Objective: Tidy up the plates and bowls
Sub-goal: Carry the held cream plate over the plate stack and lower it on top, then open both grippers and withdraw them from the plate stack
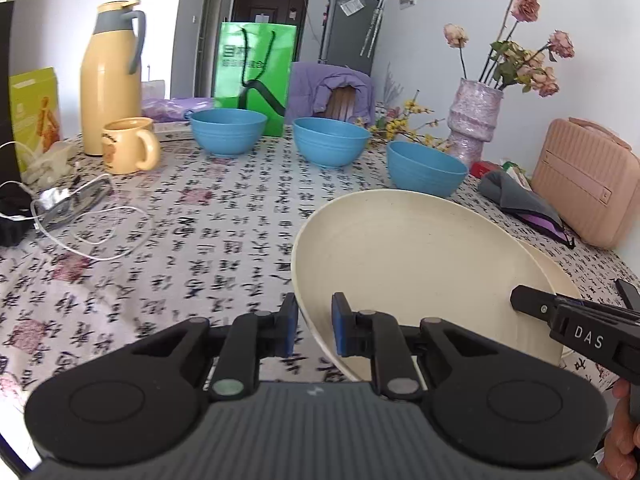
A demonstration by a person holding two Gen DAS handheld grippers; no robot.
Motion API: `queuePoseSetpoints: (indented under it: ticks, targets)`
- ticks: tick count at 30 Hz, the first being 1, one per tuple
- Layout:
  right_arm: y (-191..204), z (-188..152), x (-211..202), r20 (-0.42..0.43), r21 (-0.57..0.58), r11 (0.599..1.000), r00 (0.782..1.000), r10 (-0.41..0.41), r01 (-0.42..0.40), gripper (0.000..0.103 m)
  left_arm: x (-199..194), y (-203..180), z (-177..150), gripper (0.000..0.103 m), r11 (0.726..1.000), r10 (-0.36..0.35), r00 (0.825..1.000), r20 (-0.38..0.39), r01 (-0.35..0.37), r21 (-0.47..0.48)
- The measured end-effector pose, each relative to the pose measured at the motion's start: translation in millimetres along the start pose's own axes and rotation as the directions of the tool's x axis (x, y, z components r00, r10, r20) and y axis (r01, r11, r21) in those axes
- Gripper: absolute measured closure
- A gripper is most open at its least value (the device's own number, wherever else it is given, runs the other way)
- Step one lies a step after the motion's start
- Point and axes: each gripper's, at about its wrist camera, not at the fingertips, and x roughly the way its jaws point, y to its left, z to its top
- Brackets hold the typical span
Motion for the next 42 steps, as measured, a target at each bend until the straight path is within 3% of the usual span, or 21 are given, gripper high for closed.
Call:
queuePoseSetpoints:
  ticks: [22, 25, 27, 30, 36, 42]
  targets:
    - [-104, 8, 37, -0.032, 0.086, 0.994, 0.998, -0.058, 0.06, 0.083, 57, -91, 3, 0.083, 0.99, -0.037, 0.997, -0.063, 0.045, 0.135]
    - [-110, 8, 39, -0.029, 0.08, 0.993, 0.996, -0.085, 0.087, 0.076, 64, -101, 1, 0.082, 0.985, -0.066, 0.995, -0.079, 0.077, 0.152]
    - [-106, 6, 36, 0.003, 0.015, 0.988, 0.988, -0.155, 0.155, 0.072, 69, -108, 0, 0.081, 0.981, -0.08, 0.994, -0.073, 0.092, 0.173]
    - [-96, 3, 27, 0.085, -0.088, 0.97, 0.972, -0.22, 0.227, 0.051, 76, -119, 0, 0.079, 0.973, -0.076, 0.994, -0.08, 0.091, 0.214]
    - [-103, 7, 22, 0.105, -0.067, 0.967, 0.966, -0.237, 0.245, 0.049, 85, -128, -11, 0.071, 0.955, -0.079, 0.995, -0.063, 0.093, 0.283]
    - [-100, 6, 19, 0.089, -0.052, 0.972, 0.97, -0.225, 0.23, 0.049, 78, -115, -8, 0.069, 0.962, -0.121, 0.991, -0.065, 0.133, 0.24]
